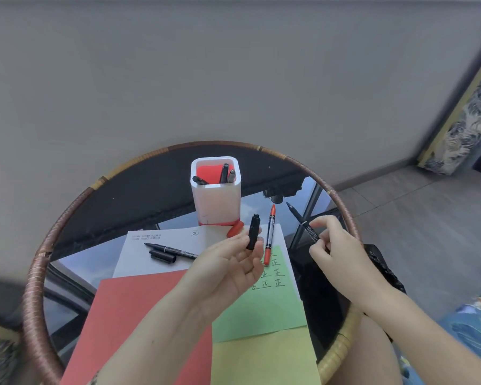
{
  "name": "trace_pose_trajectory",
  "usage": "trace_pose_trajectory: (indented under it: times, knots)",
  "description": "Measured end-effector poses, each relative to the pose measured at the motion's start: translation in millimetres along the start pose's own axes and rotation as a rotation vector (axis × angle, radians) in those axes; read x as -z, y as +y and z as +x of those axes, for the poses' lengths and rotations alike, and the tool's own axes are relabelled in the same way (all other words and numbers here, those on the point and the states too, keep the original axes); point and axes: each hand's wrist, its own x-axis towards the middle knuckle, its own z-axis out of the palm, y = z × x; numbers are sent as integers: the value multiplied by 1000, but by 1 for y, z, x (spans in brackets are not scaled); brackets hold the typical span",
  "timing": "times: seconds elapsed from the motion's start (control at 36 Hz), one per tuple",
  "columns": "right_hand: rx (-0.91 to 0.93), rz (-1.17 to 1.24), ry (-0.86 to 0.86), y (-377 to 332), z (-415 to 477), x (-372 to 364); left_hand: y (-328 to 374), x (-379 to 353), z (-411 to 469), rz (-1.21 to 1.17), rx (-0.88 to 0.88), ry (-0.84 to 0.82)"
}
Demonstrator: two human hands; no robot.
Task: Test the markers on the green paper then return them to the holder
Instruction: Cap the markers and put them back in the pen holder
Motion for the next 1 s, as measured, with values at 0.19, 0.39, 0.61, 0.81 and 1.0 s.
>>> trace_pose_trajectory:
  times: [0.19,0.39,0.61,0.81,1.0]
  knots:
    - [49,11,1,-1,-11,2,-3,-1,-1,-72,-32,23]
    - [88,26,47,-2,-20,3,-5,0,1,85,-72,147]
    - [136,49,73,-9,-30,2,-5,3,3,91,-179,226]
    - [184,109,26,-17,-40,-3,-3,1,3,-86,-235,206]
    - [250,162,20,-25,-50,-8,-4,-3,2,-61,-386,207]
